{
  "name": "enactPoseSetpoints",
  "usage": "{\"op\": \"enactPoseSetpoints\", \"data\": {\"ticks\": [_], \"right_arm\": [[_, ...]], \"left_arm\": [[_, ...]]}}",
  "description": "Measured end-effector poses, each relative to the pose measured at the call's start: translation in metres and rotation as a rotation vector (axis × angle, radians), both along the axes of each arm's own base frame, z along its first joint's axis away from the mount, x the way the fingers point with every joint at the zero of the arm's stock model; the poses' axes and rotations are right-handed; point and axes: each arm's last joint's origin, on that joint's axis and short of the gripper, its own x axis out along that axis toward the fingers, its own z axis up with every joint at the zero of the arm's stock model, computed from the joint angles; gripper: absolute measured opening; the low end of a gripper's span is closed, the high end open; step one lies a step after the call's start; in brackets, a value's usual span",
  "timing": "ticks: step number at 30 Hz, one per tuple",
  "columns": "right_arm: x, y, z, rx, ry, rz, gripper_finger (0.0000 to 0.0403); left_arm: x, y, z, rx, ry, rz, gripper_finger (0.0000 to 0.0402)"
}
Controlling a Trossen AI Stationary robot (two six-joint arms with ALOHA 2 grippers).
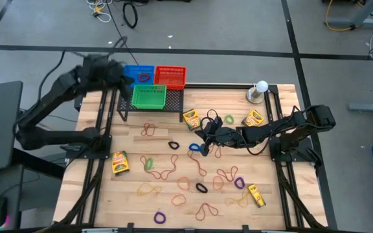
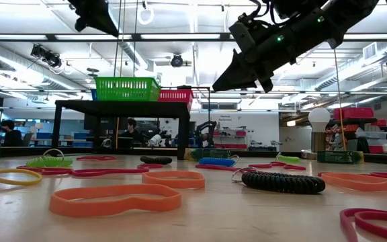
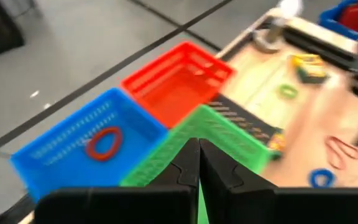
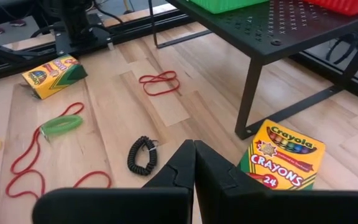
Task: Pick & Place Office Desk Supplies
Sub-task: Put the red rubber band into the red bin
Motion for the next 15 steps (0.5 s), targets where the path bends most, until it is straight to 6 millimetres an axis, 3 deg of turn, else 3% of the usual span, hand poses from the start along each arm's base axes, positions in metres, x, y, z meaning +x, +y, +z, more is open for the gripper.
{"op": "enactPoseSetpoints", "data": {"ticks": [5,11,15], "right_arm": [[0.000,0.000,0.000,-0.001,-0.002,-0.002,0.0010],[0.000,0.000,0.000,-0.001,-0.004,-0.002,0.0021],[0.000,0.000,0.001,0.001,-0.011,0.000,0.0022]], "left_arm": [[0.015,-0.031,-0.027,-0.049,-0.006,-0.163,0.0008],[0.041,-0.056,-0.063,-0.183,0.040,-0.268,0.0018],[0.058,-0.074,-0.083,-0.160,0.092,-0.380,0.0011]]}}
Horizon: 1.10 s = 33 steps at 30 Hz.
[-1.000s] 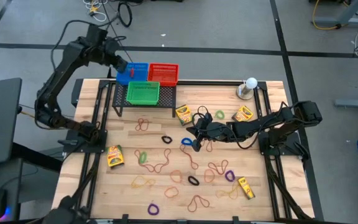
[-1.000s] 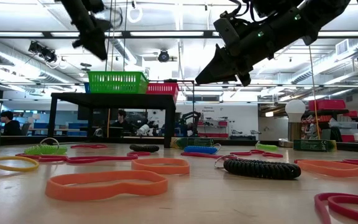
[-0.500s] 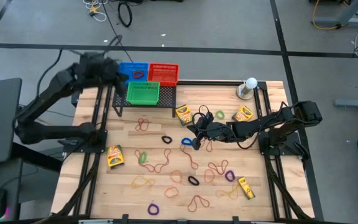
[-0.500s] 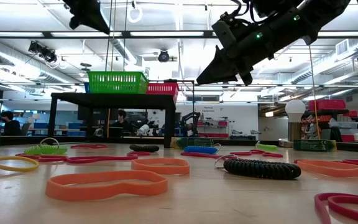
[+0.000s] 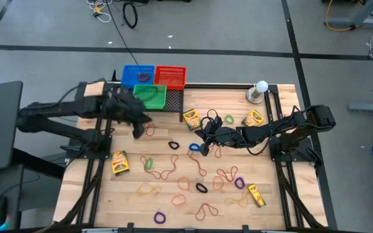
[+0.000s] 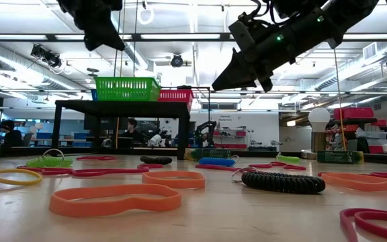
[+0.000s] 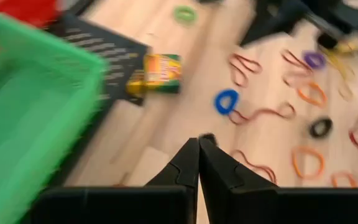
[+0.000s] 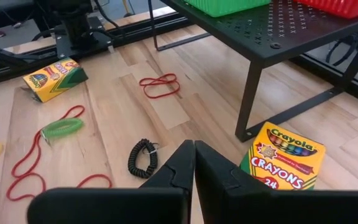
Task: Pick & Place Office Desk Supplies
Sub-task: Put the red rubber band into the red bin
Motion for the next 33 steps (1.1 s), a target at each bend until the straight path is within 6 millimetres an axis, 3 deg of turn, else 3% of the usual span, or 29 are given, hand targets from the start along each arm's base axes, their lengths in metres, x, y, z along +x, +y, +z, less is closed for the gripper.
{"op": "enactPoseSetpoints", "data": {"ticks": [6,14,18,24,30,33], "right_arm": [[0.000,-0.001,0.000,0.013,0.000,0.008,0.0023],[0.001,0.001,-0.001,0.146,-0.018,0.050,0.0023],[0.001,0.010,0.001,0.167,0.097,0.113,0.0023],[0.000,0.024,0.020,0.194,0.344,0.101,0.0025],[-0.002,0.042,0.029,0.400,0.462,-0.011,0.0061],[0.011,0.052,0.033,0.493,0.499,-0.082,0.0076]], "left_arm": [[0.009,-0.027,-0.046,-0.006,0.045,-0.097,0.0005],[0.008,-0.045,-0.102,-0.066,-0.144,0.010,0.0006],[0.002,-0.047,-0.124,-0.037,-0.208,0.151,0.0007],[-0.004,-0.046,-0.140,-0.068,-0.370,0.224,0.0007],[-0.007,-0.046,-0.145,-0.051,-0.360,0.228,0.0007],[-0.006,-0.046,-0.144,-0.037,-0.361,0.222,0.0007]]}}
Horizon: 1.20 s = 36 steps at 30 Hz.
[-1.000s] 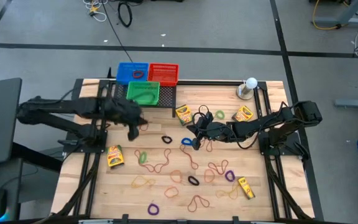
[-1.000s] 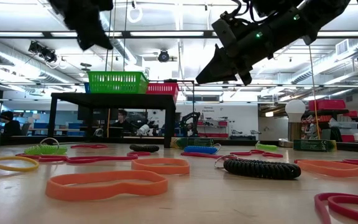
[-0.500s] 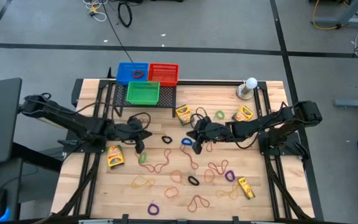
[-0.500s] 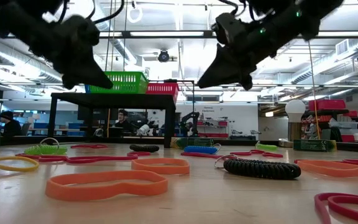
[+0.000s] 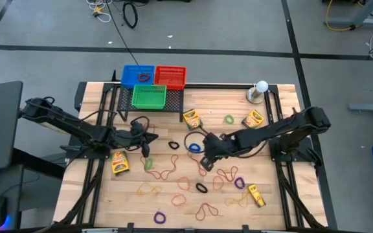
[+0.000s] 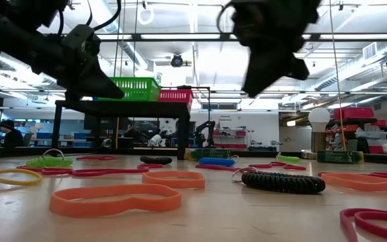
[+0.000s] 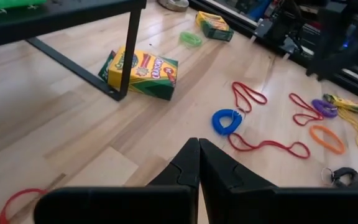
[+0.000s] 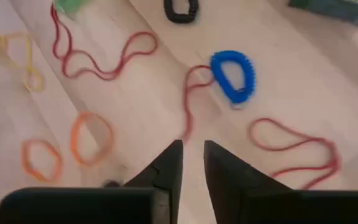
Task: Pick & Place Office Desk Supplies
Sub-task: Put the red rubber band into the red bin
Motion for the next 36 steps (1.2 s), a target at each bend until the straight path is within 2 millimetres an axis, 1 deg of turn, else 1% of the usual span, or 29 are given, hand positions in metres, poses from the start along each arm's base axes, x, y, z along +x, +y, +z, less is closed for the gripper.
{"op": "enactPoseSetpoints", "data": {"ticks": [2,4,7,13,16,20,27,32,36], "right_arm": [[0.013,0.005,-0.002,0.015,0.021,-0.034,0.0079],[0.029,0.010,-0.009,0.036,0.052,-0.065,0.0080],[0.045,0.012,-0.019,0.052,0.129,-0.132,0.0087],[0.068,0.010,-0.043,0.092,0.197,-0.166,0.0138],[0.073,0.006,-0.052,0.102,0.216,-0.177,0.0158],[0.076,0.000,-0.069,0.102,0.278,-0.164,0.0159],[0.077,-0.001,-0.087,0.089,0.340,-0.144,0.0142],[0.076,-0.004,-0.090,0.092,0.335,-0.148,0.0119],[0.075,-0.007,-0.091,0.116,0.343,-0.131,0.0091]], "left_arm": [[0.000,0.000,0.001,0.030,0.003,-0.012,0.0007],[0.000,0.000,0.001,0.062,0.014,-0.025,0.0007],[0.001,0.000,0.001,0.098,0.027,-0.036,0.0007],[0.001,0.000,0.001,0.132,0.040,-0.052,0.0007],[0.001,0.000,0.001,0.132,0.042,-0.070,0.0007],[0.001,0.000,0.001,0.133,0.042,-0.070,0.0007],[0.001,0.000,0.001,0.131,0.041,-0.069,0.0007],[0.001,0.000,0.001,0.132,0.041,-0.067,0.0007],[0.001,0.000,0.001,0.132,0.041,-0.067,0.0007]]}}
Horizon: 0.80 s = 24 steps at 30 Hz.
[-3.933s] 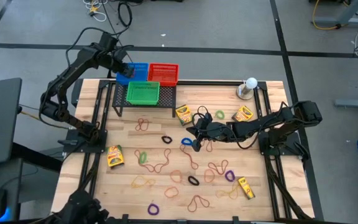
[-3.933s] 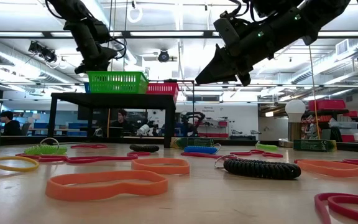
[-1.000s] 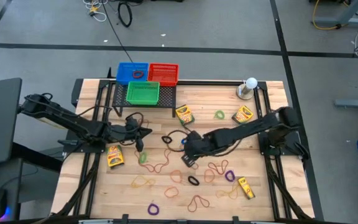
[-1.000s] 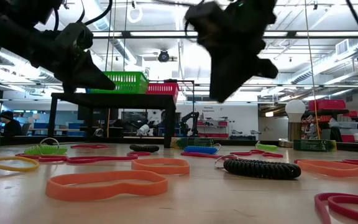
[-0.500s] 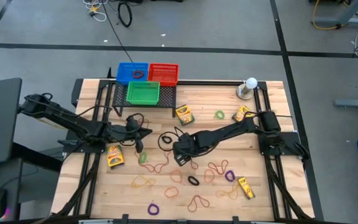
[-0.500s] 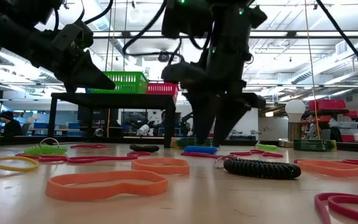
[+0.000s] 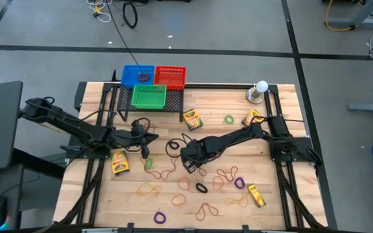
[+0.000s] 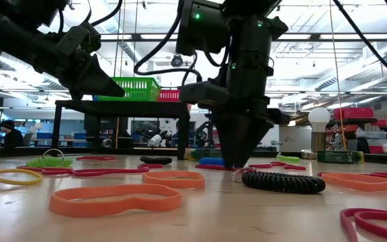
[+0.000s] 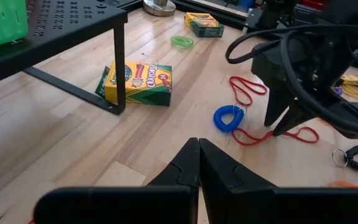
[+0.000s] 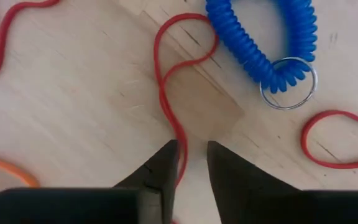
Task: Pick & Place Office Desk Supplies
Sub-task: Put the red rubber band into the red bin
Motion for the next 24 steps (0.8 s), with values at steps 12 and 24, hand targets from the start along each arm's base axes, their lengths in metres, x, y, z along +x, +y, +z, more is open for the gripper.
{"op": "enactPoseSetpoints", "data": {"ticks": [12,24], "right_arm": [[0.005,-0.001,0.013,0.036,-0.094,0.070,0.0010],[-0.018,-0.006,0.102,0.006,-0.313,0.142,0.0004]], "left_arm": [[0.000,0.001,0.000,0.017,0.000,0.021,0.0007],[0.000,0.001,0.001,0.044,0.005,0.034,0.0007]]}}
